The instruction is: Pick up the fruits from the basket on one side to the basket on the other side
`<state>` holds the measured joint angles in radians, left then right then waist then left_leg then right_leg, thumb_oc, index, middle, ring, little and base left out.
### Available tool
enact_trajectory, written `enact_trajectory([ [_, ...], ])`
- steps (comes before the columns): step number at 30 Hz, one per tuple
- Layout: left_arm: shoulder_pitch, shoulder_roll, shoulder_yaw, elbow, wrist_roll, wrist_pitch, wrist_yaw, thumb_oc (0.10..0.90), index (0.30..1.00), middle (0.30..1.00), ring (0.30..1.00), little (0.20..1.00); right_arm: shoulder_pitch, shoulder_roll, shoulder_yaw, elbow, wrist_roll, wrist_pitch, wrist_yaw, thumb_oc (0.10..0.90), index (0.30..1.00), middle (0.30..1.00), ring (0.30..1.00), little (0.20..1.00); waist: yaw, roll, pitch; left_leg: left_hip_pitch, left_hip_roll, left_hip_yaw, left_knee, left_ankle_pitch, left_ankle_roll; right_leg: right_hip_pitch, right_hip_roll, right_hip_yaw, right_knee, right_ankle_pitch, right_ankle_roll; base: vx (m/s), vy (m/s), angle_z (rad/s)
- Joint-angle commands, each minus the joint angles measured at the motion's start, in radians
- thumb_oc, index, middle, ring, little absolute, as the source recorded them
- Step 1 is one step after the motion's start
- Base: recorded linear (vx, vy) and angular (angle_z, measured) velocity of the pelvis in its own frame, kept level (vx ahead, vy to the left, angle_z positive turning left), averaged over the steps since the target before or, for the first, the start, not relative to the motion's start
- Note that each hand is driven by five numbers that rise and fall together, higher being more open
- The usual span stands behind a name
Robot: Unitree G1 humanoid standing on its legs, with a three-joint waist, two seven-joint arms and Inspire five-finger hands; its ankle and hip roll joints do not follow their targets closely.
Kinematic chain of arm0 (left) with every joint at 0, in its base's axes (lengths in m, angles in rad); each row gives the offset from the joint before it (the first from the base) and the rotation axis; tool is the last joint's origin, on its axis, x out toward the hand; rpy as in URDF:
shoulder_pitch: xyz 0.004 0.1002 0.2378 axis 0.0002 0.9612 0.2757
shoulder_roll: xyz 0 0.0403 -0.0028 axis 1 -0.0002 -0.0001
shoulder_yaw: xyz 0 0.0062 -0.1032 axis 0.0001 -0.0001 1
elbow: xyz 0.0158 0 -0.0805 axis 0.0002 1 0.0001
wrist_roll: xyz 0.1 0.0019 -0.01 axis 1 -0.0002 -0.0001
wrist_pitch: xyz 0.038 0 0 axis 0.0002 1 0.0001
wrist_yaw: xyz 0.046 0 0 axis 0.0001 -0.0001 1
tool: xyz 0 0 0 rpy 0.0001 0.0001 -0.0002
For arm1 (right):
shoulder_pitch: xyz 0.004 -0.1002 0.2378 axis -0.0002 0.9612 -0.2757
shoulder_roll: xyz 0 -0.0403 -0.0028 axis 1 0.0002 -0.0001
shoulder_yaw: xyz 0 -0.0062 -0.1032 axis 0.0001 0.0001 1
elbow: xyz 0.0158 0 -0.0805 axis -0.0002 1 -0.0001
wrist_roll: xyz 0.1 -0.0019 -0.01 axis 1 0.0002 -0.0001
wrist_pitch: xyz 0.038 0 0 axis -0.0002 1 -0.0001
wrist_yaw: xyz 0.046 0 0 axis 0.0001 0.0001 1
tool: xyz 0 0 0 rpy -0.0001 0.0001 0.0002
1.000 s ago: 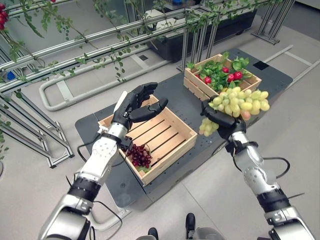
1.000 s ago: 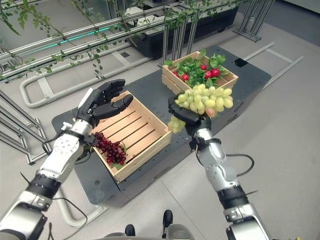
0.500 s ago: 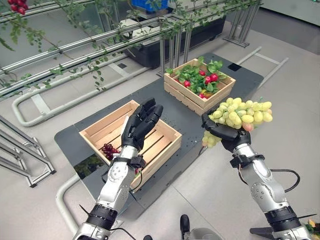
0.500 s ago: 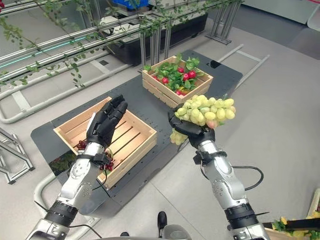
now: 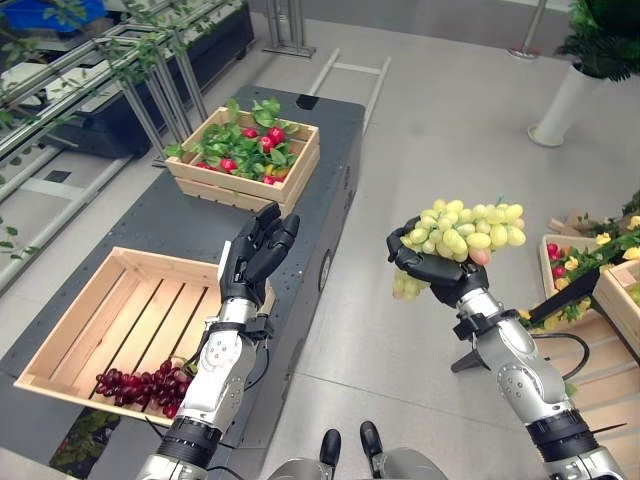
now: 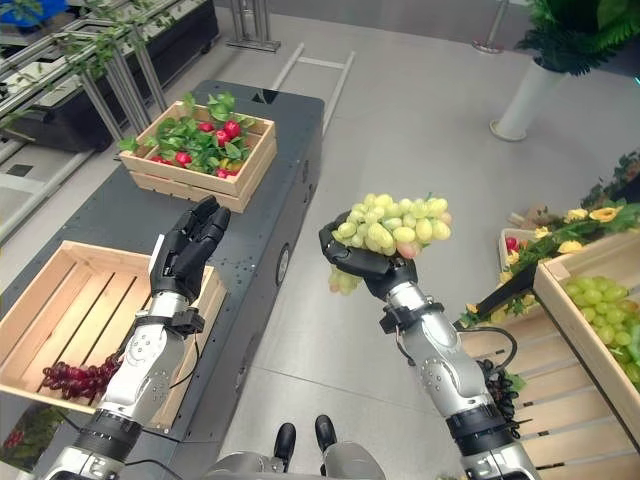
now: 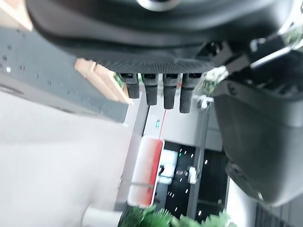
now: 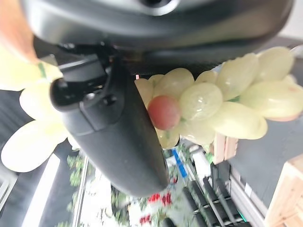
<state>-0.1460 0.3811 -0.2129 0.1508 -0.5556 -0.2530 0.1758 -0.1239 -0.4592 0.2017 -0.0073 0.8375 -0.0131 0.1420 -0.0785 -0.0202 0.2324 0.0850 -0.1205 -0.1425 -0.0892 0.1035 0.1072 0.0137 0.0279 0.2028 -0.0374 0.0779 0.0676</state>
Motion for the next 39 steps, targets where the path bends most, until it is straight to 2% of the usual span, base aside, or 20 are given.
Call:
enact_trajectory([
  [1,-0.063,0.027,0.023,-0.035,0.021,-0.106,-0.005,0.800,0.900,0.900,0.900,0.900,-0.081,0.010,-0.062,-0.117,0.085,-0.068,0.104,0.400,0.300,0.300,0.300,0.300,0.018,-0.007,-0.069,0.045,-0.001,0.063,0.053,-0.190,-0.037,-0.042,-0.040,-0.094,-0.028,0.061,0.046,-0.15,0.068,-0.50],
  [3,-0.023,0.043,0.046,-0.048,0.028,-0.105,0.016,0.800,0.900,0.900,0.900,0.900,-0.076,0.023,-0.051,-0.109,0.105,-0.051,0.161,0.400,0.300,0.300,0.300,0.300,0.049,0.002,-0.059,0.056,0.017,0.143,0.037,-0.184,-0.042,-0.073,-0.071,-0.257,0.062,0.054,0.060,-0.19,0.056,-0.92],
  [4,-0.001,0.052,0.065,-0.059,0.030,-0.103,0.028,0.800,0.900,0.900,0.900,0.900,-0.081,0.037,-0.038,-0.102,0.107,-0.044,0.196,0.400,0.300,0.300,0.300,0.300,0.069,0.012,-0.056,0.056,0.032,0.194,0.032,-0.179,-0.041,-0.087,-0.099,-0.338,0.157,0.037,0.057,-0.21,0.053,-1.56],
  [6,0.008,0.060,0.087,-0.062,0.019,-0.091,0.045,0.800,0.900,0.900,0.900,0.900,-0.096,0.055,-0.010,-0.093,0.095,-0.029,0.227,0.400,0.300,0.300,0.300,0.300,0.087,0.028,-0.060,0.048,0.053,0.230,0.027,-0.168,-0.033,-0.077,-0.120,-0.382,0.296,-0.031,0.036,-0.19,0.025,-1.37],
  [9,0.003,0.054,0.096,-0.038,0.005,-0.095,0.096,0.800,0.900,0.900,0.900,0.900,-0.109,0.074,0.050,-0.092,0.061,-0.004,0.281,0.400,0.300,0.300,0.300,0.300,0.114,0.032,-0.078,0.026,0.069,0.263,0.038,-0.165,-0.028,-0.026,-0.159,-0.445,0.376,-0.100,0.012,-0.08,-0.047,-0.98],
  [10,0.001,0.047,0.104,-0.026,0.008,-0.098,0.123,0.800,0.900,0.900,0.900,0.900,-0.114,0.082,0.079,-0.087,0.049,-0.001,0.308,0.400,0.300,0.300,0.300,0.300,0.130,0.027,-0.086,0.017,0.077,0.288,0.043,-0.166,-0.035,0.012,-0.183,-0.475,0.366,-0.119,0.010,-0.06,-0.191,-0.92],
  [11,-0.011,0.041,0.108,-0.013,0.004,-0.107,0.151,0.800,0.900,0.900,0.900,0.900,-0.129,0.086,0.112,-0.087,0.042,-0.003,0.319,0.400,0.300,0.300,0.300,0.300,0.145,0.013,-0.094,0.006,0.092,0.309,0.040,-0.153,-0.056,0.104,-0.176,-0.498,0.225,-0.156,0.008,-0.04,-0.183,-0.87],
  [12,-0.012,0.040,0.108,-0.012,0.005,-0.107,0.152,0.800,0.900,0.900,0.900,0.900,-0.131,0.086,0.114,-0.087,0.043,-0.003,0.319,0.400,0.300,0.300,0.300,0.300,0.146,0.012,-0.094,0.006,0.093,0.311,0.040,-0.152,-0.058,0.113,-0.174,-0.499,0.209,-0.159,0.008,-0.01,-0.252,-0.82],
  [13,-0.022,0.036,0.103,-0.003,0.014,-0.109,0.176,0.800,0.900,0.900,0.900,0.900,-0.139,0.093,0.127,-0.081,0.047,0.004,0.325,0.400,0.300,0.300,0.300,0.300,0.156,-0.006,-0.104,0.008,0.093,0.329,0.034,-0.160,-0.076,0.155,-0.163,-0.517,0.075,-0.153,0.023,0.00,-0.201,-0.71],
  [15,-0.047,0.012,0.092,0.007,0.005,-0.092,0.218,0.800,0.900,0.900,0.900,0.900,-0.200,0.095,0.154,-0.084,0.049,0.025,0.288,0.400,0.300,0.300,0.300,0.300,0.148,-0.010,-0.101,0.011,0.117,0.371,0.015,-0.130,-0.094,0.146,-0.134,-0.500,0.012,-0.118,0.025,-0.09,-0.201,-0.91],
  [17,-0.061,0.002,0.082,-0.005,0.061,-0.087,0.226,0.800,0.900,0.900,0.900,0.900,-0.197,0.074,0.144,-0.117,0.037,0.014,0.301,0.400,0.300,0.300,0.300,0.300,0.132,-0.021,-0.103,-0.005,0.124,0.377,0.023,-0.125,-0.107,0.148,-0.112,-0.476,-0.033,-0.107,0.011,-0.07,-0.127,-0.80],
  [24,-0.044,-0.034,0.014,0.034,0.064,-0.020,0.181,0.800,0.900,0.900,0.900,0.900,-0.127,0.022,0.055,-0.206,0.045,-0.010,0.312,0.400,0.300,0.300,0.300,0.300,0.082,-0.037,-0.124,0.019,0.126,0.374,0.036,-0.149,-0.108,0.148,-0.078,-0.440,-0.050,-0.109,-0.015,0.02,-0.112,-0.21],
  [26,-0.018,-0.041,0.006,0.046,0.038,-0.011,0.164,0.800,0.900,0.900,0.900,0.900,-0.115,0.016,0.039,-0.217,0.045,-0.018,0.317,0.400,0.300,0.300,0.300,0.300,0.077,-0.050,-0.120,-0.007,0.119,0.364,0.145,-0.190,-0.113,0.146,-0.077,-0.409,-0.050,-0.104,-0.026,0.03,-0.090,-0.21],
  [27,0.021,-0.046,0.003,0.051,0.006,-0.004,0.146,0.800,0.900,0.900,0.900,0.900,-0.101,0.004,0.021,-0.233,0.049,-0.021,0.331,0.400,0.300,0.300,0.300,0.300,0.080,-0.062,-0.109,-0.056,0.113,0.314,0.241,-0.216,-0.119,0.142,-0.077,-0.363,-0.050,-0.088,-0.034,0.02,-0.081,-0.34],
  [28,0.039,-0.049,0.005,0.052,0.001,-0.005,0.138,0.800,0.900,0.900,0.900,0.900,-0.099,0.001,0.014,-0.239,0.049,-0.024,0.335,0.400,0.300,0.300,0.300,0.300,0.086,-0.063,-0.105,-0.071,0.107,0.275,0.255,-0.214,-0.120,0.139,-0.077,-0.344,-0.050,-0.081,-0.035,-0.01,-0.024,-0.56],
  [29,0.071,-0.050,0.014,0.043,-0.005,-0.001,0.124,0.800,0.900,0.900,0.900,0.900,-0.111,-0.010,0.005,-0.251,0.056,-0.033,0.341,0.400,0.300,0.300,0.300,0.300,0.092,-0.058,-0.100,-0.065,0.102,0.234,0.221,-0.210,-0.115,0.124,-0.076,-0.317,-0.050,-0.074,-0.032,-0.03,0.028,-0.67],
  [30,0.077,-0.050,0.014,0.043,-0.007,-0.003,0.122,0.800,0.900,0.900,0.900,0.900,-0.115,-0.011,0.005,-0.253,0.057,-0.036,0.344,0.400,0.300,0.300,0.300,0.300,0.093,-0.055,-0.100,-0.058,0.102,0.228,0.203,-0.206,-0.114,0.120,-0.075,-0.311,-0.050,-0.073,-0.031,-0.02,0.089,-1.04],
  [32,0.101,-0.044,0.001,0.052,-0.020,0.016,0.104,0.800,0.900,0.900,0.900,0.900,-0.107,-0.016,-0.010,-0.298,0.044,-0.062,0.344,0.400,0.300,0.300,0.300,0.300,0.078,-0.033,-0.104,-0.005,0.121,0.258,0.084,-0.171,-0.107,0.106,-0.071,-0.312,-0.050,-0.072,-0.019,0.01,0.089,-1.03],
  [35,0.087,-0.038,-0.017,0.083,-0.021,0.000,0.104,0.800,0.900,0.900,0.900,0.900,-0.099,-0.042,-0.032,-0.350,0.049,-0.067,0.325,0.400,0.300,0.300,0.300,0.300,0.064,-0.025,-0.110,0.014,0.120,0.248,0.025,-0.149,-0.110,0.099,-0.071,-0.317,-0.050,-0.069,-0.011,0.02,0.087,-0.42],
  [39,0.077,-0.032,-0.015,0.109,-0.015,-0.024,0.077,0.800,0.900,0.900,0.900,0.900,-0.096,-0.083,-0.080,-0.368,0.047,-0.067,0.288,0.400,0.300,0.300,0.300,0.300,0.043,-0.021,-0.119,0.041,0.123,0.276,0.009,-0.160,-0.107,0.093,-0.073,-0.309,-0.050,-0.068,-0.003,0.05,0.095,-0.09],
])
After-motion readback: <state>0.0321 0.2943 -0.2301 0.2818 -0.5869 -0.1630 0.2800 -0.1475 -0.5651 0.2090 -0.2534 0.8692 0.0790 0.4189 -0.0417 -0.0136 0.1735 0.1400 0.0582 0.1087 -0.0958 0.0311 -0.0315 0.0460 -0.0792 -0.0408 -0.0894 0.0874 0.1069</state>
